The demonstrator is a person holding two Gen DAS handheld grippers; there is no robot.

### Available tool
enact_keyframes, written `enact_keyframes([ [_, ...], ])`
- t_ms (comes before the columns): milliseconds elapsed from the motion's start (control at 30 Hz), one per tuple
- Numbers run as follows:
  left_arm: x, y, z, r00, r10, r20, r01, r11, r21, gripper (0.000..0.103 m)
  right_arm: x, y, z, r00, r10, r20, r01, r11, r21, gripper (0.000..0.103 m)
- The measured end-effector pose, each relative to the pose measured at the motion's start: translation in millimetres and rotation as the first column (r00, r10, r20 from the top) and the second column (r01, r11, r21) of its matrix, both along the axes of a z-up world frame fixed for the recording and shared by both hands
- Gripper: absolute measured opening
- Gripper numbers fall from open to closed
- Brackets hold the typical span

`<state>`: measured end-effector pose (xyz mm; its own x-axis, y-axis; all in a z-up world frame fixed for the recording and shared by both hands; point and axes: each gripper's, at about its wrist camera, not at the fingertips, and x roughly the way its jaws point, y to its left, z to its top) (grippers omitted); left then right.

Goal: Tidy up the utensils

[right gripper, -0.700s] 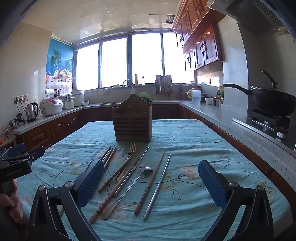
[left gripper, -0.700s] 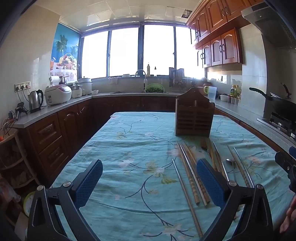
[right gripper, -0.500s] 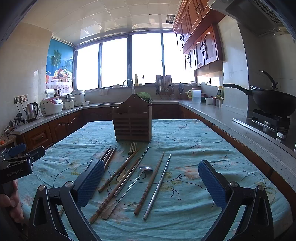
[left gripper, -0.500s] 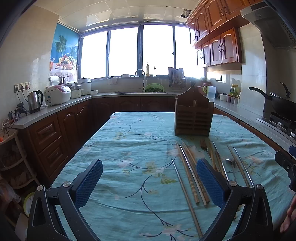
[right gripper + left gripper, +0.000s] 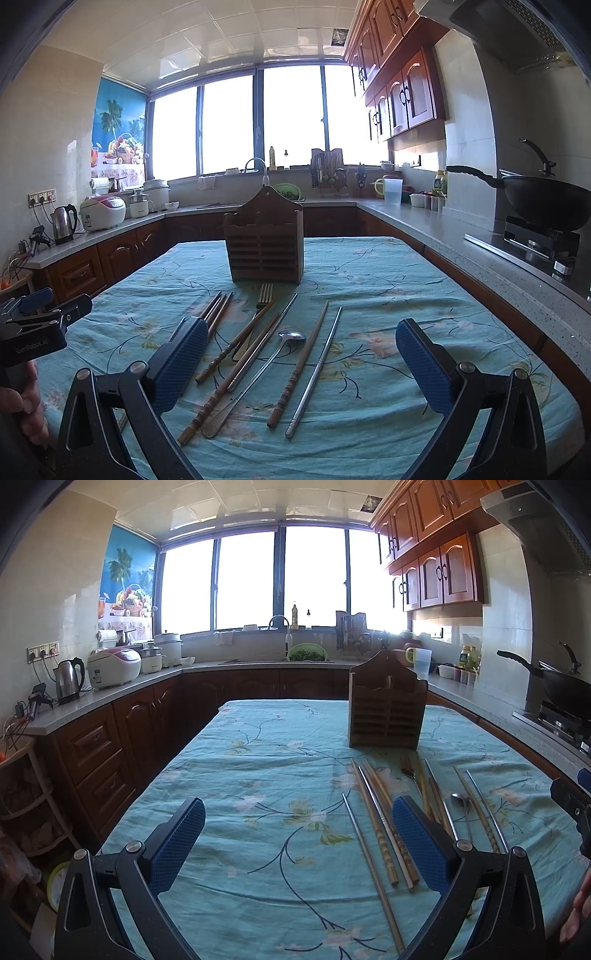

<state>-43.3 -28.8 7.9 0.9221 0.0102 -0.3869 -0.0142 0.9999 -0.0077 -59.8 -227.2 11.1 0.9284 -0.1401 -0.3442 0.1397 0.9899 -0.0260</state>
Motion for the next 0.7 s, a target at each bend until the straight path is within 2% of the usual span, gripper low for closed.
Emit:
enact_keyframes([
  [433, 11.7, 3.9, -0.2, 0.999, -0.011, -0.05, 0.009, 1.0, -0.025, 0.102, 13.4, -6.7, -4.7, 0.999, 0.007, -0.038, -0.006, 0.999, 0.033, 0.102],
  [700, 44.9, 11.6, 5.2, 0.986, -0.027, -0.164, 0.016, 0.998, -0.067, 0.101, 29.1, -15.6, -2.4, 0.996, 0.007, -0.087, -0.002, 0.999, 0.053, 0.102],
])
